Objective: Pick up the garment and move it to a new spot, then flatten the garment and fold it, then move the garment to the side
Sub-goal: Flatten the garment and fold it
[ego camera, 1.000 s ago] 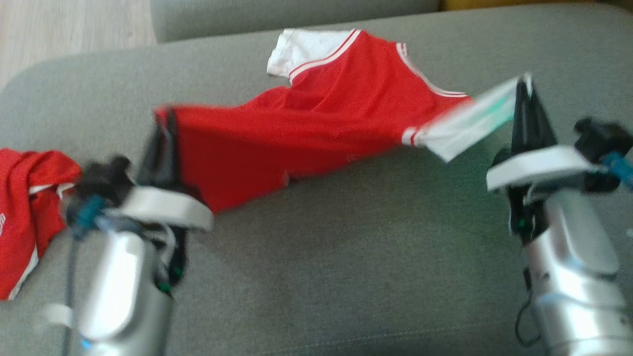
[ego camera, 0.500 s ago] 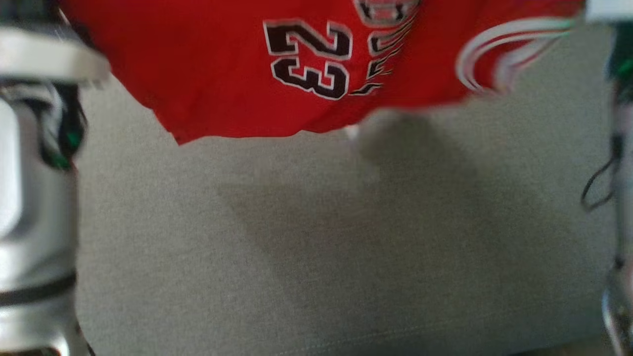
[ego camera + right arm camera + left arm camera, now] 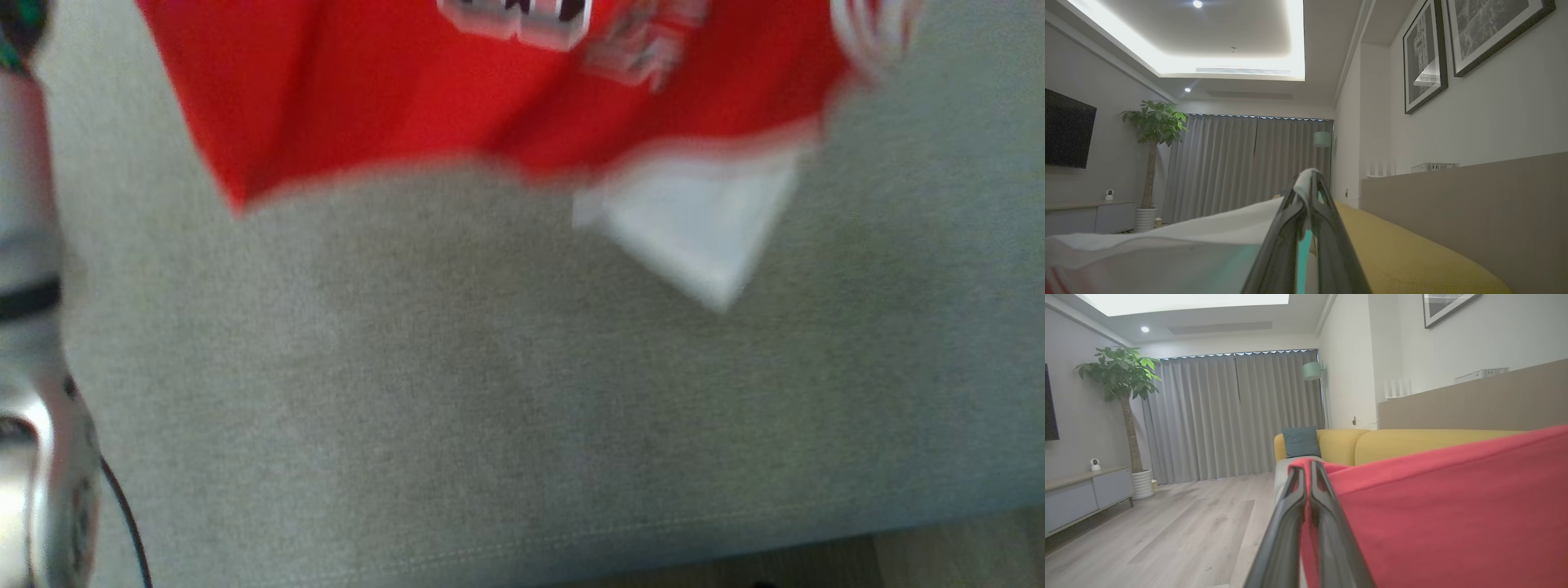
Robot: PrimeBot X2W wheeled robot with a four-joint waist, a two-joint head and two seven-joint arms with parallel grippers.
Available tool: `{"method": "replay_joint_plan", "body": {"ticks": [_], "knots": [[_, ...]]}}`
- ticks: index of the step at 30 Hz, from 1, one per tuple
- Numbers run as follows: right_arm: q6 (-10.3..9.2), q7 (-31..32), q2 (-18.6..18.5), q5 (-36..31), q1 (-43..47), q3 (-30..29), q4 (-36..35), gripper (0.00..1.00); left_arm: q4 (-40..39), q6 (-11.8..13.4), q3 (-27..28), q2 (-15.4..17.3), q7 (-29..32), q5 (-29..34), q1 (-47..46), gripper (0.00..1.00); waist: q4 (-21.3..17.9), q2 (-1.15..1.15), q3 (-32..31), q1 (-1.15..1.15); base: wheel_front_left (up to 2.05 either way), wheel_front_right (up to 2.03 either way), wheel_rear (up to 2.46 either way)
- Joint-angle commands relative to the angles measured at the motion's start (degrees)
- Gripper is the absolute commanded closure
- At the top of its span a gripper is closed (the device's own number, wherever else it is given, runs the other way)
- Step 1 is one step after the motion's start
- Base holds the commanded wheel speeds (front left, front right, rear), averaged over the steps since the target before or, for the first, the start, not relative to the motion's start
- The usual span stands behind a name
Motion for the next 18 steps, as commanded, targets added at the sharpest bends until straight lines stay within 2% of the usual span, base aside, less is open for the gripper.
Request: {"method": "replay_joint_plan", "body": {"ticks": [1,5,9,14,18], "knots": [[-0.05,-0.88,0.53,-1.39,-4.67,-0.79,-0.87,1.00,-0.89,0.76,1.43,3.11,-1.56,0.61,-4.54,1.00,0.80,0.00,4.36,-0.02,0.00,0.00,0.00],[-0.05,-2.46,1.32,-6.05,-12.39,-5.01,2.53,1.00,3.03,2.19,1.32,3.52,-5.60,2.20,-11.16,1.00,0.51,0.00,6.64,-0.02,0.00,0.00,0.00],[-0.05,-2.68,2.24,-9.31,-14.58,-7.52,1.84,1.00,6.16,3.11,2.15,3.36,-6.79,2.06,-14.39,1.00,-0.06,0.00,7.40,-0.02,0.00,0.00,0.00],[-0.05,-2.70,3.18,-8.56,-7.84,-7.52,0.08,1.00,6.99,2.76,3.49,1.82,-6.90,0.29,-10.49,1.00,-0.87,0.00,8.44,-0.02,0.00,0.00,0.00],[-0.05,-2.71,2.88,-4.53,3.43,-6.75,-3.31,1.00,5.37,2.66,5.27,-2.10,-6.91,-2.07,-1.10,1.00,-0.42,0.00,7.99,-0.02,0.00,0.00,0.00]]}}
